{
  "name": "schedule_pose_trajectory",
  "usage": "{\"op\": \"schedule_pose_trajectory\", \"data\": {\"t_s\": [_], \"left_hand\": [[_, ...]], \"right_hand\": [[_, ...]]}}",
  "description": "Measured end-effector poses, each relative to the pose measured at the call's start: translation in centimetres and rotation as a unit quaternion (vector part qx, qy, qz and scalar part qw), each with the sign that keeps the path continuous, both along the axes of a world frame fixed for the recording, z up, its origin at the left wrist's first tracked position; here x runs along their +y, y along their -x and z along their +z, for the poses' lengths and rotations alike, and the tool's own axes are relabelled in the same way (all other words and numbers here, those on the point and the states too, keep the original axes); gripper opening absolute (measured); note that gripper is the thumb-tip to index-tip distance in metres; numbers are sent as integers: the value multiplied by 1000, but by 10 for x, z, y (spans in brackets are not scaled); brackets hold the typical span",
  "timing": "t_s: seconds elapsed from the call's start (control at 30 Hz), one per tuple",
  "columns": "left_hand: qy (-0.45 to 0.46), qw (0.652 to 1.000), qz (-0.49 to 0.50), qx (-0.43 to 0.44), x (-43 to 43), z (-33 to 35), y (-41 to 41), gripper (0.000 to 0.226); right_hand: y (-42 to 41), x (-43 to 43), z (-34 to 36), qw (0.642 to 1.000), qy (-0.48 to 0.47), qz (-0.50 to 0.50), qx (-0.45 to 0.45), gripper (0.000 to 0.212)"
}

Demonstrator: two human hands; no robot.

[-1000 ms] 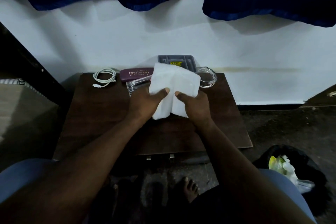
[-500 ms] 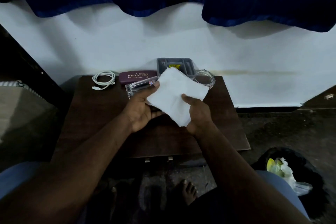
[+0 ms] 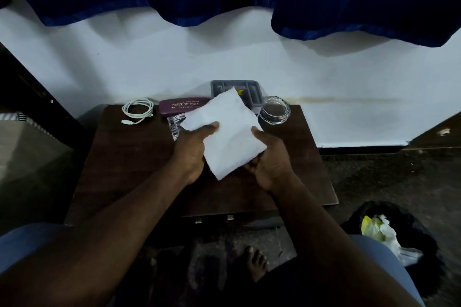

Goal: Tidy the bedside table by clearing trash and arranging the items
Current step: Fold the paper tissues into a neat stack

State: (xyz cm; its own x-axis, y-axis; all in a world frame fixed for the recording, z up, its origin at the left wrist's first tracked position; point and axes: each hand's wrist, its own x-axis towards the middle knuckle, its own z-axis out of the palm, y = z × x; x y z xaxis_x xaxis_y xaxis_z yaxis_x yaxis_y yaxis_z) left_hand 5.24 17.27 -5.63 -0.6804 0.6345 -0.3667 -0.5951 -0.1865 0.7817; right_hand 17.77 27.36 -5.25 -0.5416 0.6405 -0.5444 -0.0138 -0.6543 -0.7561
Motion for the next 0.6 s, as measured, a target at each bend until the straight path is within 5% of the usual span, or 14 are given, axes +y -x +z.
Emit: {"op": "schedule_pose_trajectory", "data": {"t_s": [0.3, 0.6], "left_hand": [[52, 986, -160, 14, -10, 11, 19, 40], [97, 985, -39, 138, -7, -4, 19, 31]], "right_hand": [[-6, 27, 13, 975, -130, 178, 41, 42], [9, 12, 10, 919, -362, 103, -122, 20]]}}
